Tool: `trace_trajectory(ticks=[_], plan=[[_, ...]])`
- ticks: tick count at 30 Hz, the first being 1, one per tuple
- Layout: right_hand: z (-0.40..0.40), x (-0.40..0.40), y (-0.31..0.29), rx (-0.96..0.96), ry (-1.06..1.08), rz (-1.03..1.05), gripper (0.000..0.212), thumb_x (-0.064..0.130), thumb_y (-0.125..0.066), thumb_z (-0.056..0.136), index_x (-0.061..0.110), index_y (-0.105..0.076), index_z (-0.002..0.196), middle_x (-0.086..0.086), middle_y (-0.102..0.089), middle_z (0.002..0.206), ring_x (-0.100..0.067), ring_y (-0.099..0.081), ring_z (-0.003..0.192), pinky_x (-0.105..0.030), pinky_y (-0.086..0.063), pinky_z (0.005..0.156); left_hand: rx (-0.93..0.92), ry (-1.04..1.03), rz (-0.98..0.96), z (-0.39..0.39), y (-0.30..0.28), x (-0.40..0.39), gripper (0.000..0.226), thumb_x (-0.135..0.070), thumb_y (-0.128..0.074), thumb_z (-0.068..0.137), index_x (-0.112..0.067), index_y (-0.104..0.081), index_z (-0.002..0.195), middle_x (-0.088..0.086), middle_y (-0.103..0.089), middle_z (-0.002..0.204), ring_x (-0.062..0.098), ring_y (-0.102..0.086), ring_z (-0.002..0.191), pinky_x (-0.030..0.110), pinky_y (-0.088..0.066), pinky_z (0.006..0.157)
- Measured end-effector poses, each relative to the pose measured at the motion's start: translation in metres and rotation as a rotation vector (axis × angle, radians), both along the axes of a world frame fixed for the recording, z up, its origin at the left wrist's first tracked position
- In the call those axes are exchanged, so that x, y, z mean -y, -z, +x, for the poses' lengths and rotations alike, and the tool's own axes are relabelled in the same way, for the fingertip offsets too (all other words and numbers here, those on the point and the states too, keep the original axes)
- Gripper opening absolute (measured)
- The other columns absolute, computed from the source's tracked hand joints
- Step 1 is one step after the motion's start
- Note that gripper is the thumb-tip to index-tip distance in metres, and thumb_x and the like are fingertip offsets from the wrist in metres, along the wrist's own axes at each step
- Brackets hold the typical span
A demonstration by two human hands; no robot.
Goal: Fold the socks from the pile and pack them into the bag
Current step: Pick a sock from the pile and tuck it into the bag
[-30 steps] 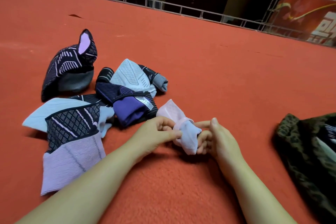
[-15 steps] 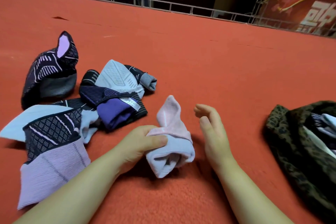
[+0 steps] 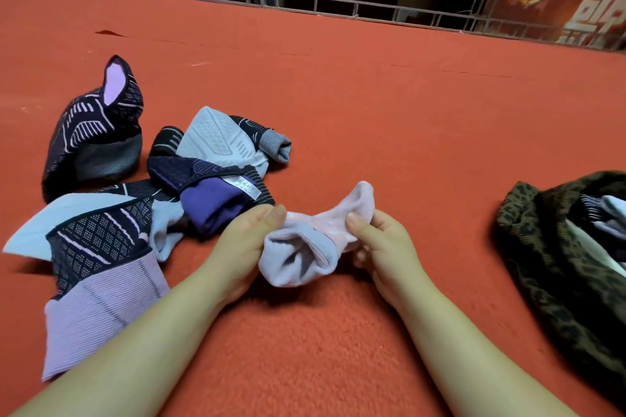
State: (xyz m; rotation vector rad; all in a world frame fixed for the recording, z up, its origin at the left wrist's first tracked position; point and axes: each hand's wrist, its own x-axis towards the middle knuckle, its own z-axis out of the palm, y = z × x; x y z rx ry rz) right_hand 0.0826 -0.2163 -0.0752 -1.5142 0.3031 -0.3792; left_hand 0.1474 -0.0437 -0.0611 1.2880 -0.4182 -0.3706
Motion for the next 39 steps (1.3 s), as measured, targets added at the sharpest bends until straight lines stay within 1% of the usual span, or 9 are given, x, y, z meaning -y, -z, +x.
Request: trace_trajectory(ticks=[6,10,15,19,24,27,32,36,39], plan=[[0.001,0.003,0.002,0.039,0.274,0.017,0.023,0.014,-0.061,0.089,0.012,-0.051,0.068,0.000,-0.043,0.044,-0.010,-0.037,0.036,-0.025,-0.028,0.044,-0.037,-0.320,-0.084,0.019,0.004,-0.006,0.030,-0.032,-0.065,0.077,-0.018,-0.041,0.067,0.004,-0.044,0.064,0.011,-0.043,0.056,0.026,-0.037,0.052],[0.000,0.000,0.000,0.015,0.255,-0.024,0.021,0.013,-0.060,0.090,0.011,-0.052,0.071,-0.004,-0.048,0.053,-0.009,-0.043,0.038,-0.024,-0.035,0.043,-0.054,-0.410,-0.028,0.029,0.014,-0.005,0.032,-0.027,-0.062,0.088,-0.019,-0.040,0.066,0.005,-0.043,0.066,0.015,-0.041,0.061,0.032,-0.035,0.057],[-0.002,-0.002,-0.003,0.025,0.255,0.142,0.017,0.016,-0.056,0.093,0.013,-0.052,0.076,-0.006,-0.056,0.066,-0.009,-0.053,0.049,-0.022,-0.048,0.049,0.368,-0.623,0.251,0.017,0.005,-0.013,0.023,-0.025,-0.068,0.082,-0.022,-0.048,0.072,-0.007,-0.048,0.070,-0.001,-0.044,0.063,0.013,-0.037,0.064],[-0.003,-0.004,-0.005,0.022,0.248,0.262,0.009,0.019,-0.053,0.095,0.013,-0.054,0.089,-0.006,-0.062,0.074,-0.011,-0.059,0.055,-0.023,-0.052,0.053,0.636,-0.313,0.461,-0.010,0.002,-0.010,0.030,-0.051,-0.057,0.068,-0.023,-0.049,0.061,-0.004,-0.051,0.058,0.004,-0.045,0.053,0.020,-0.037,0.054],[-0.006,-0.012,-0.007,-0.025,0.196,0.198,0.008,0.019,-0.053,0.095,0.012,-0.056,0.093,-0.008,-0.065,0.082,-0.014,-0.064,0.061,-0.024,-0.052,0.053,0.751,-0.074,0.939,-0.021,0.005,-0.006,0.056,-0.071,-0.049,0.071,-0.047,-0.047,0.121,-0.019,-0.065,0.080,0.006,-0.061,0.082,0.028,-0.047,0.075],[-0.006,-0.011,-0.008,-0.099,0.194,-0.053,0.010,0.020,-0.053,0.094,0.012,-0.054,0.088,-0.010,-0.066,0.079,-0.011,-0.062,0.053,-0.022,-0.046,0.045,0.815,-0.087,1.099,-0.021,0.007,-0.005,0.057,-0.070,-0.051,0.075,-0.047,-0.041,0.126,-0.014,-0.063,0.108,0.017,-0.059,0.103,0.029,-0.046,0.079],[-0.007,-0.003,-0.008,-0.162,0.216,-0.291,0.013,0.018,-0.056,0.090,0.007,-0.057,0.084,-0.009,-0.064,0.069,-0.011,-0.060,0.046,-0.020,-0.038,0.038,0.784,-0.193,0.925,-0.013,0.007,-0.006,0.052,-0.067,-0.062,0.063,-0.022,-0.037,0.068,-0.008,-0.046,0.071,0.009,-0.045,0.067,0.029,-0.033,0.057],[-0.006,-0.002,-0.010,-0.195,0.187,-0.203,0.013,0.020,-0.055,0.090,0.012,-0.055,0.081,-0.014,-0.068,0.075,-0.012,-0.058,0.045,-0.024,-0.039,0.041,0.658,-0.347,0.685,-0.005,0.005,-0.008,0.054,-0.035,-0.079,0.068,-0.020,-0.028,0.058,-0.008,-0.035,0.060,-0.002,-0.038,0.057,0.019,-0.029,0.054],[-0.008,0.000,-0.011,-0.244,0.239,-0.502,0.025,0.040,-0.057,0.086,0.015,-0.050,0.083,-0.007,-0.065,0.080,-0.018,-0.063,0.063,-0.032,-0.044,0.060,0.543,-0.362,0.565,0.003,0.011,-0.009,0.043,-0.018,-0.078,0.069,-0.021,-0.036,0.063,-0.004,-0.045,0.065,0.003,-0.038,0.059,0.018,-0.031,0.056]])
